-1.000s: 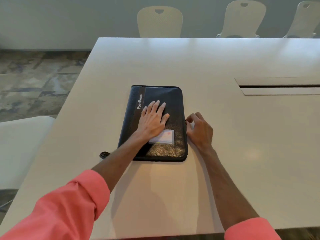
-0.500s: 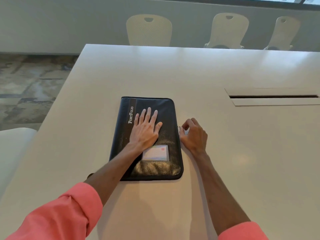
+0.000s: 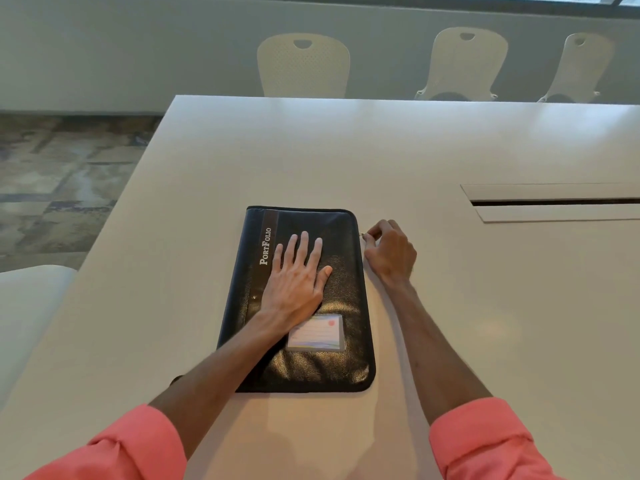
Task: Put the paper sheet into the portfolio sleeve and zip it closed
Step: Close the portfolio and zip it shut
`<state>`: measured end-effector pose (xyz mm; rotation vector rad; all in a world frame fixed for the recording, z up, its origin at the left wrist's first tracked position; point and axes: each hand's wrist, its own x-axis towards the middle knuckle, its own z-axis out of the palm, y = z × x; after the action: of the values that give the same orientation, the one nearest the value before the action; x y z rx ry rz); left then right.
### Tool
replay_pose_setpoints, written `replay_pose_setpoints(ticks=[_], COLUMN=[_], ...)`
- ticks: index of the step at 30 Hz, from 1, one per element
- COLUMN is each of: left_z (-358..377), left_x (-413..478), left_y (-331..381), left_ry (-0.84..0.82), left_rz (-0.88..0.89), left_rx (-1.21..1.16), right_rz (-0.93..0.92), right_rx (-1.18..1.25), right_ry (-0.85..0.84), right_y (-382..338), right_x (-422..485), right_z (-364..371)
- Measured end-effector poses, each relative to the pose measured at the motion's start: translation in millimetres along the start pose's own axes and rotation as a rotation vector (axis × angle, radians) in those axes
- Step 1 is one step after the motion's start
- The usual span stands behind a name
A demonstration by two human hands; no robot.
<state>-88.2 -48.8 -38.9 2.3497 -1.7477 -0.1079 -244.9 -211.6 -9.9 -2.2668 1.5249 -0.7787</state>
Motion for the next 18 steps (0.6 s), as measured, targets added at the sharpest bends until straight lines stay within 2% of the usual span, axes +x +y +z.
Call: replay_pose_setpoints(ticks=[8,12,18], left_z=[2.2,-5.1,-31.2], left_x=[-10.7,-6.7,59.1], left_y=[-0.6,0.8,-4.9], left_ry=[0.008,0.035,0.112], left_rz=[-0.007,-0.012,-0.018], left_rx=[-0.007,-0.043,-0.072], right_rz=[-0.035,-0.072,-0.125], right_rx=[0.029,0.067,0.101], right_ry=[-0.027,-0.117,-0.157], right_y=[-2.2,7.4,12.1], right_x=[16.9,18.1,10.8], right_z=[5.9,3.4,2.0])
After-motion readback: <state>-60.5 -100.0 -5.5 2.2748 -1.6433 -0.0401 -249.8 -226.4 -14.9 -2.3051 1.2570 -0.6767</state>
